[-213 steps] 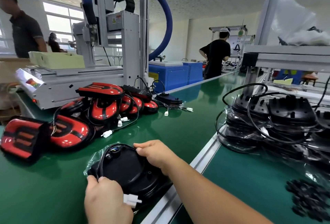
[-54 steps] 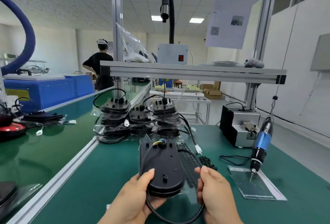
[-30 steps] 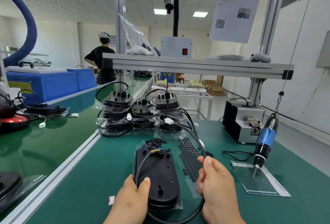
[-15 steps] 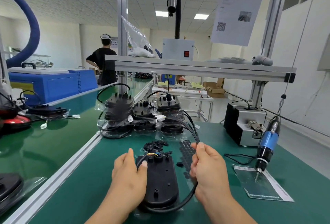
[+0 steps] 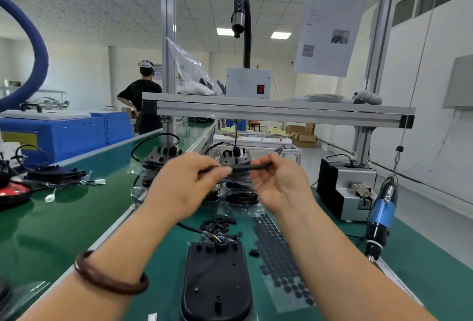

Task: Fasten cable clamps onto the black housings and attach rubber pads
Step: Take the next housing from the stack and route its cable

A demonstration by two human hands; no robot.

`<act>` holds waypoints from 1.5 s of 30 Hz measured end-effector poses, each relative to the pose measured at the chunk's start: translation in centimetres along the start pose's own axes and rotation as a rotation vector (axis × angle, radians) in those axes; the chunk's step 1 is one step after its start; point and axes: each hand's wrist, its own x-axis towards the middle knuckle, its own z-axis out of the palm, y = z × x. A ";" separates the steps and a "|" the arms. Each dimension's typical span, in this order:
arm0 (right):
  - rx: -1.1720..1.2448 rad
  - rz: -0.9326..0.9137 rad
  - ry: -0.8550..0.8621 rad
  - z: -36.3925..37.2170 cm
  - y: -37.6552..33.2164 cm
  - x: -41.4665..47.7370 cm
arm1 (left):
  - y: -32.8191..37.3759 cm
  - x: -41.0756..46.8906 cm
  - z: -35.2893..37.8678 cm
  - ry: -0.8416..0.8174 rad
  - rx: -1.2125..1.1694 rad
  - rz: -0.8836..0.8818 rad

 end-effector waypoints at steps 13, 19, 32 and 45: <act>0.238 0.003 0.044 -6.1 0.2 5.8 | -10.6 4.9 2.1 0.201 -0.090 -0.508; -0.148 -0.069 0.045 -7.9 1.8 6.9 | -11.3 4.4 4.0 -0.057 0.587 -0.463; -0.253 -0.177 -0.141 -5.4 2.7 7.0 | -5.4 7.1 8.3 -0.159 0.400 0.266; -0.055 -0.199 -0.068 -4.2 -1.2 6.3 | -4.3 10.3 5.8 -0.066 0.366 0.434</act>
